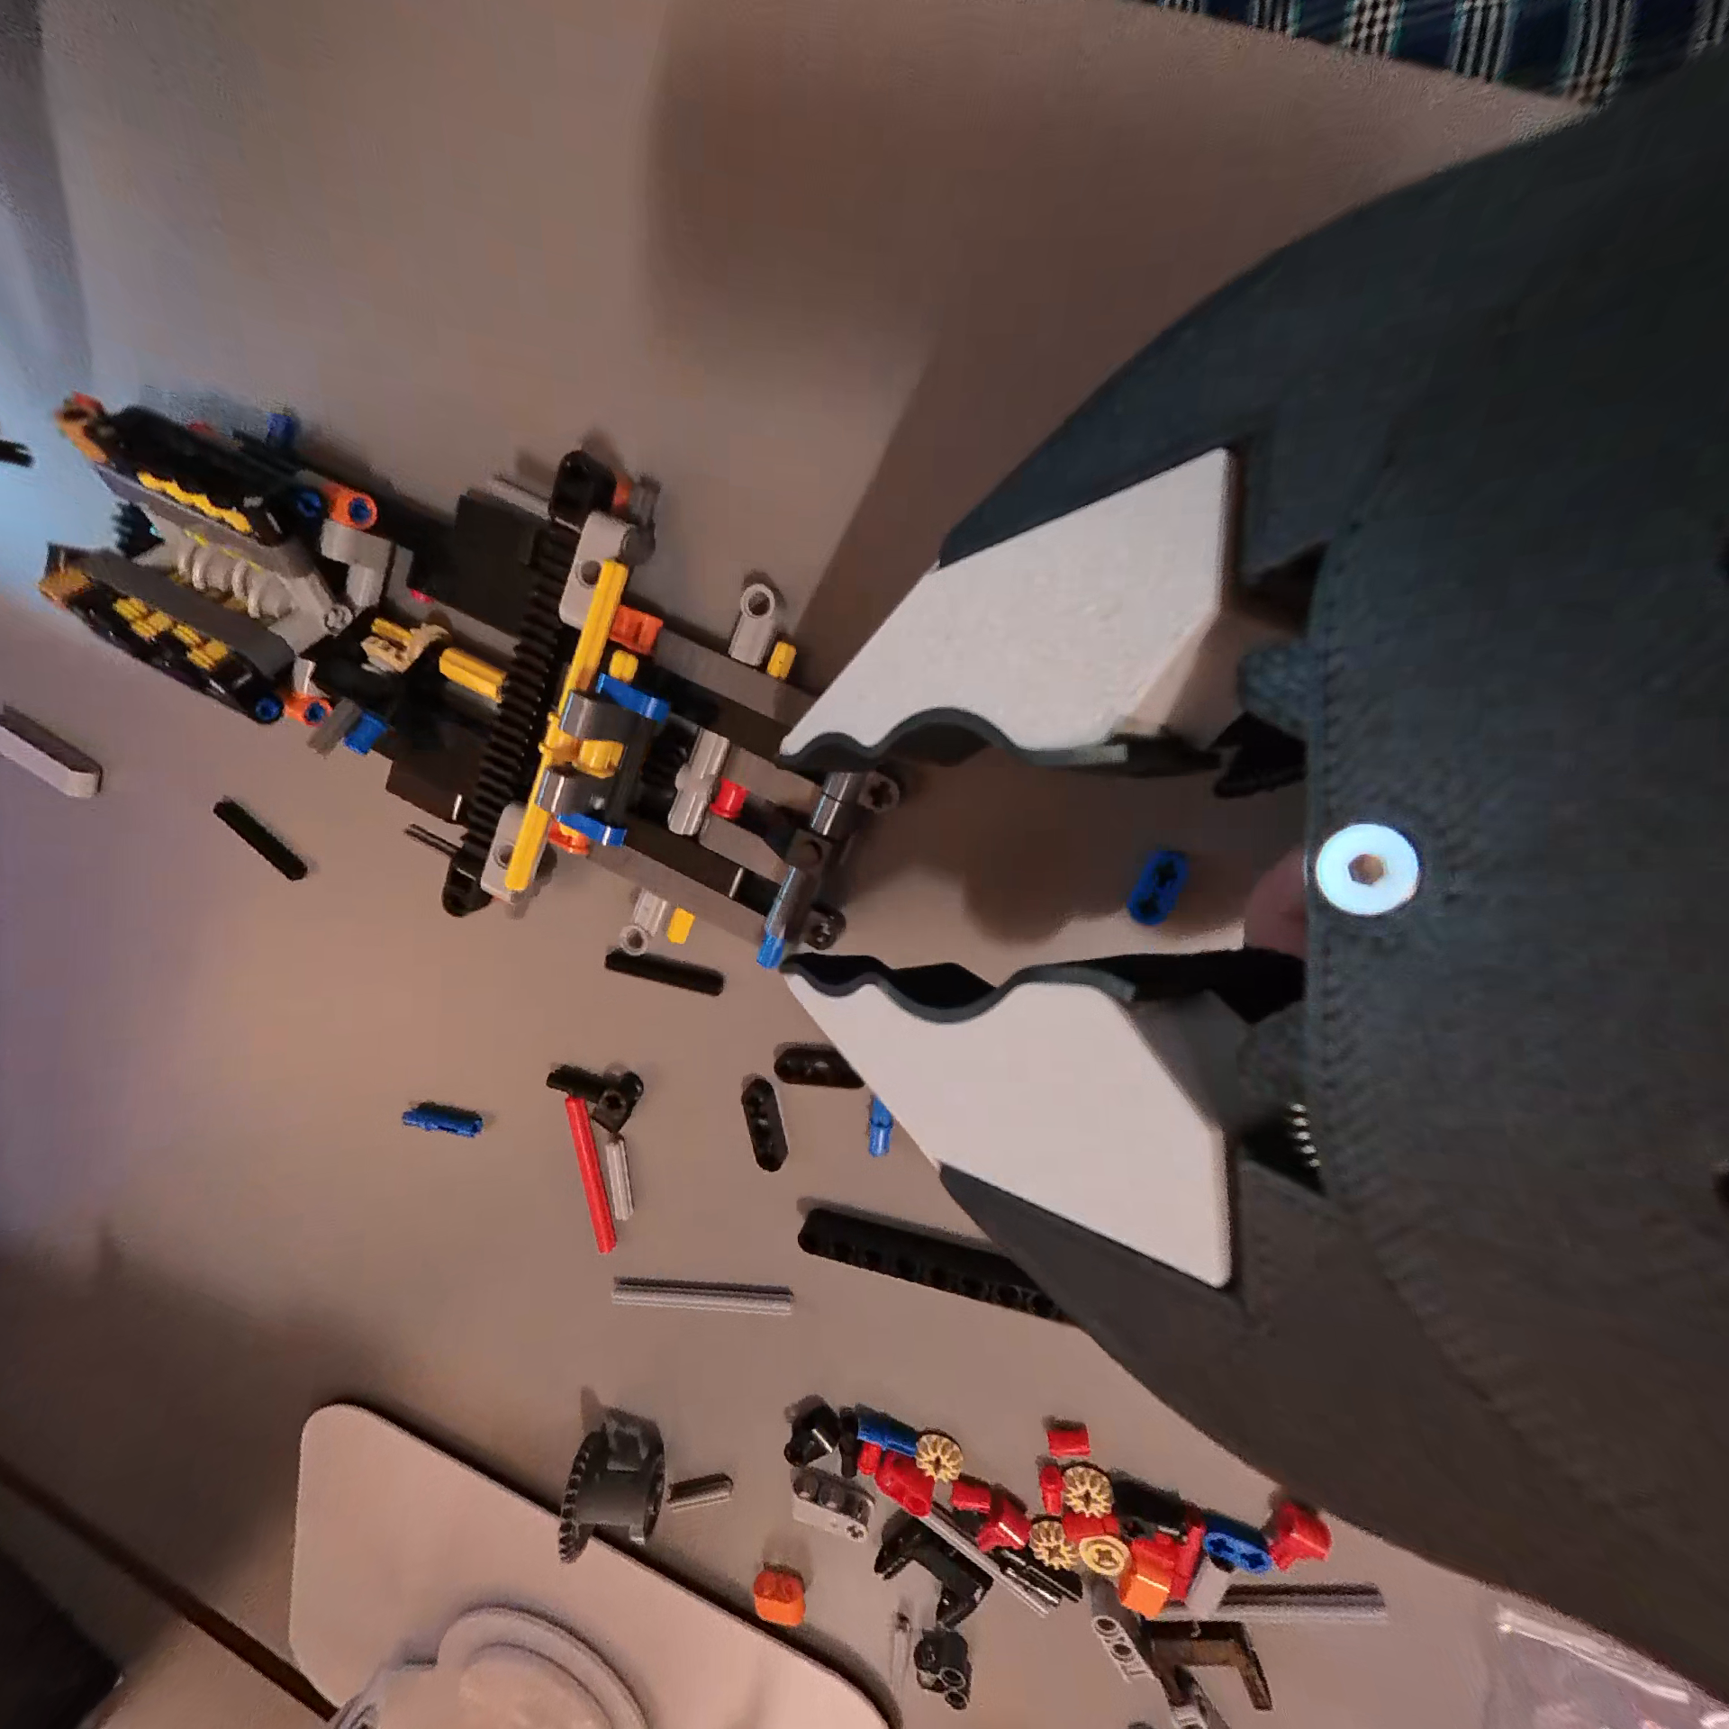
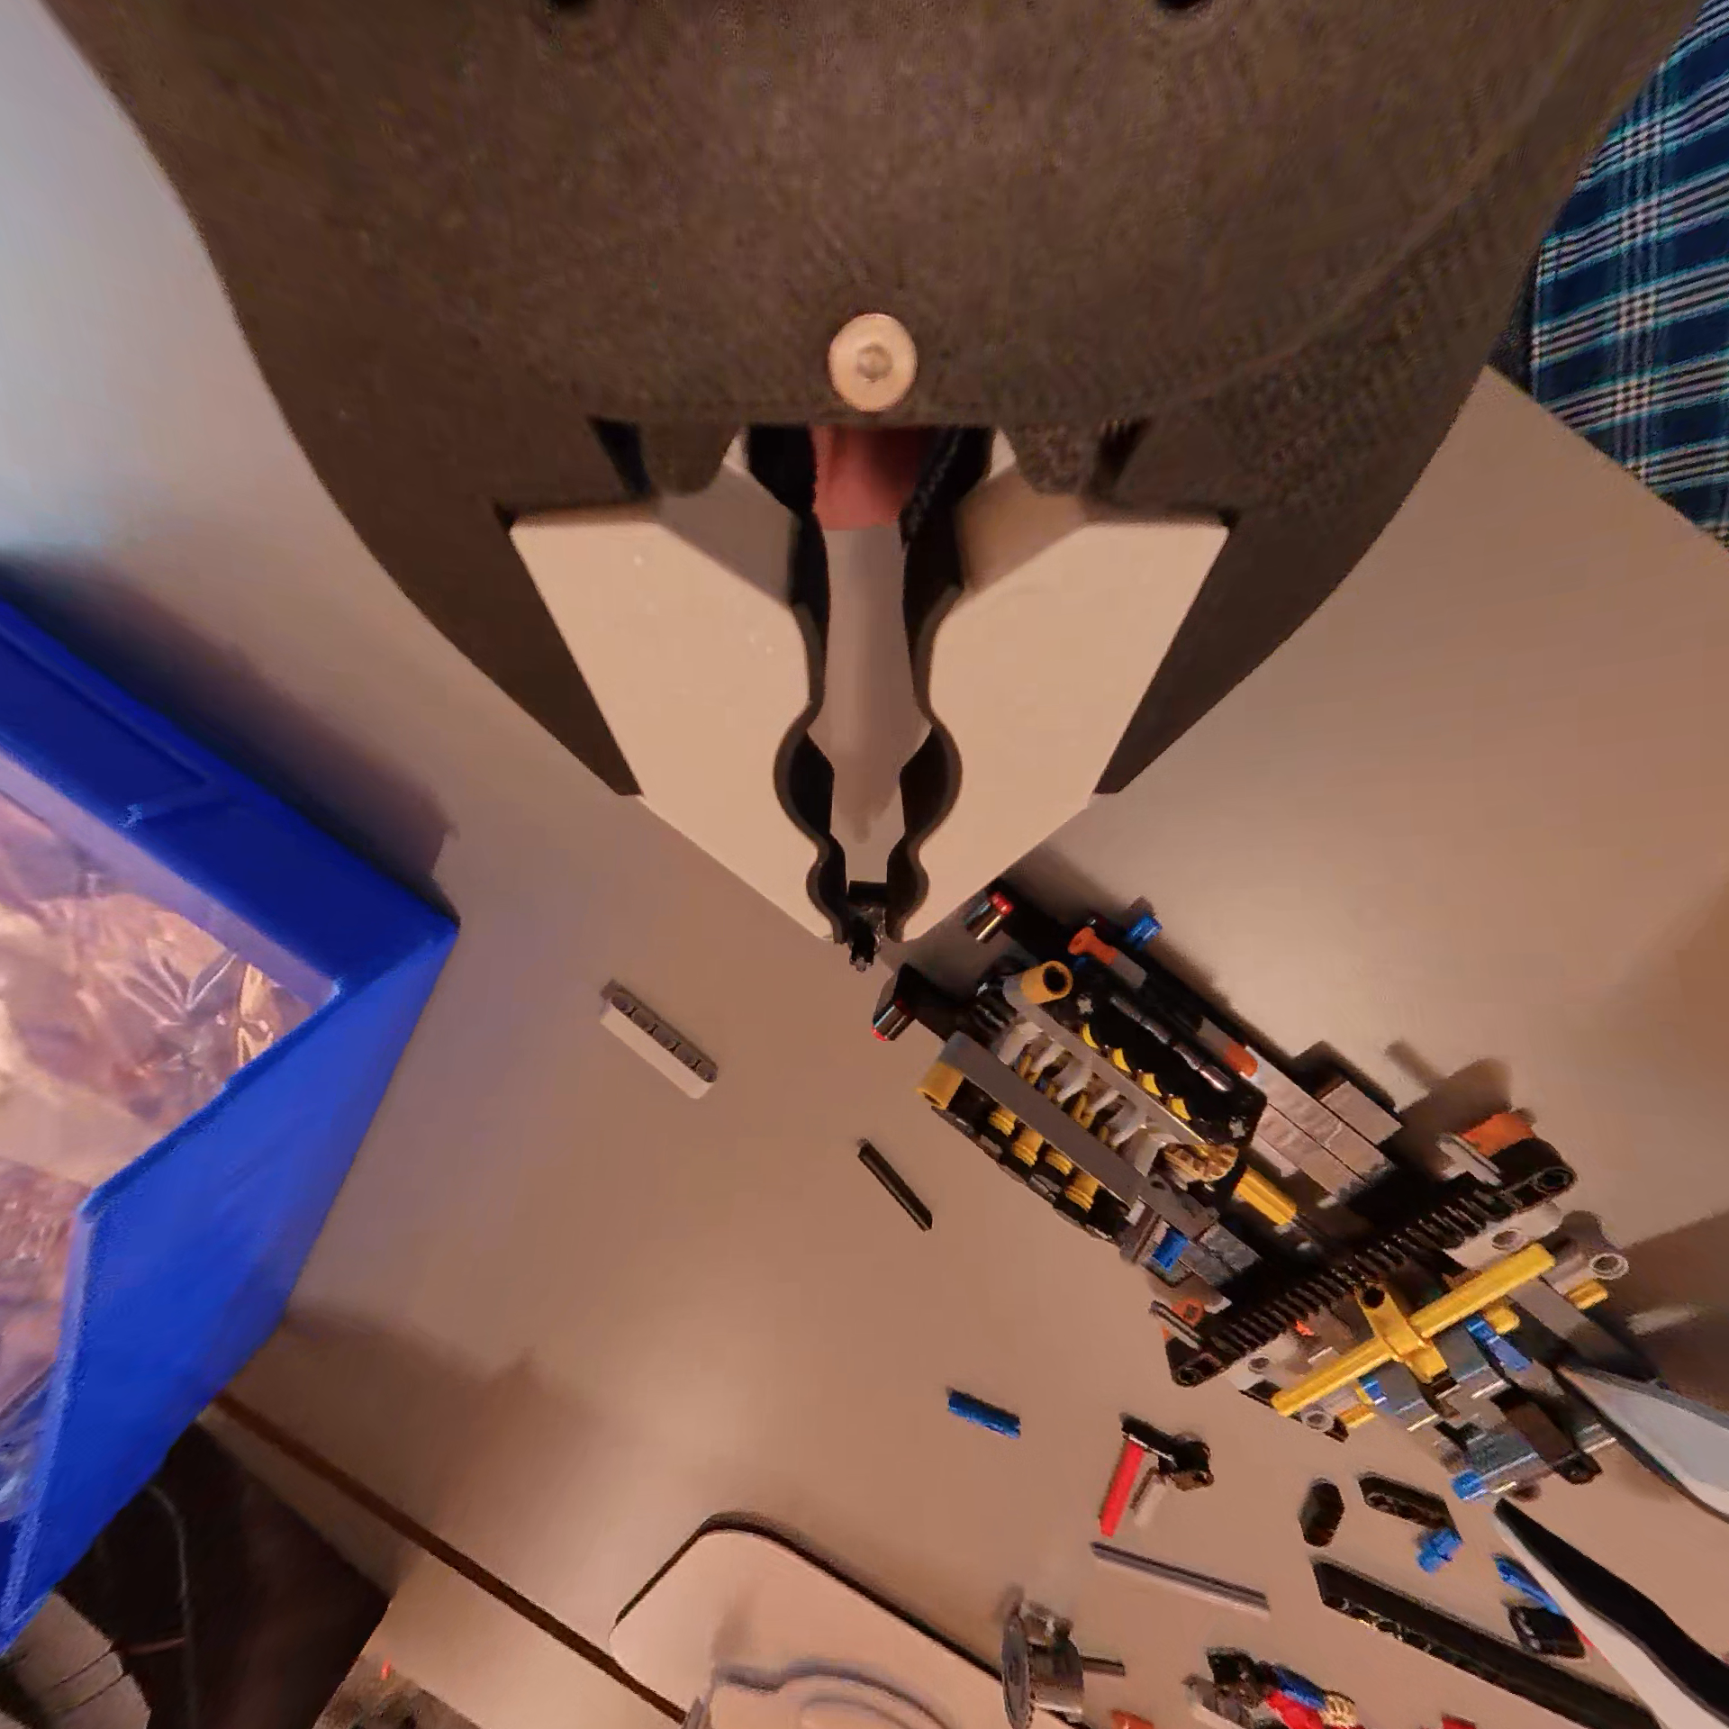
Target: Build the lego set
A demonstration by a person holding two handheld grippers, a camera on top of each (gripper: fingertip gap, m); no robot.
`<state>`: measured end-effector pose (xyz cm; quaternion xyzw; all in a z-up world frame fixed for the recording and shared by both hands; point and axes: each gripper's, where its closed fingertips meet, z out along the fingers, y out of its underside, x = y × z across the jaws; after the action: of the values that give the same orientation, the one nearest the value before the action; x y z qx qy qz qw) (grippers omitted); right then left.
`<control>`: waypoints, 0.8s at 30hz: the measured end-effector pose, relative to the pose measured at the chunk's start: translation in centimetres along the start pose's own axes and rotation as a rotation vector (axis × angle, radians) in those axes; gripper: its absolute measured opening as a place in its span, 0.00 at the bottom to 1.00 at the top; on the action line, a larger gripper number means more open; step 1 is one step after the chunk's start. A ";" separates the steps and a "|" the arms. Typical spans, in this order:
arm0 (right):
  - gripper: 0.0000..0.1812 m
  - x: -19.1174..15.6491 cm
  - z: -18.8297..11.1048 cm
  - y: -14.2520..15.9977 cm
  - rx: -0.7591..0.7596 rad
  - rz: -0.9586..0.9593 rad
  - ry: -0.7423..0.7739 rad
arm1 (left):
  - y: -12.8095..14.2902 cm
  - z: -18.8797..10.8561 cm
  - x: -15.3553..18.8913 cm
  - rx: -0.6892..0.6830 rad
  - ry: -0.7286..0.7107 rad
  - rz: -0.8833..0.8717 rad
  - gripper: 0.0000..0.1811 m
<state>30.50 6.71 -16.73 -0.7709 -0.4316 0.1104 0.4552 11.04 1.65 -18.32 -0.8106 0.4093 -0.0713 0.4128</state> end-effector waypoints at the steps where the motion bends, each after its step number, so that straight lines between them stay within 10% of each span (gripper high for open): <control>1: 0.03 -0.1 0.2 0.1 -0.002 0.004 -0.008 | 0.0 0.1 -0.2 -0.001 -0.003 0.000 0.20; 24: 0.03 -5.8 0.8 -0.8 -0.023 -0.010 -0.181 | 0.7 1.1 -5.3 -0.026 -0.088 -0.056 0.17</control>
<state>26.05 2.91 -17.86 -0.7609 -0.4761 0.1724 0.4059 7.65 5.89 -18.41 -0.8293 0.3687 -0.0419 0.4178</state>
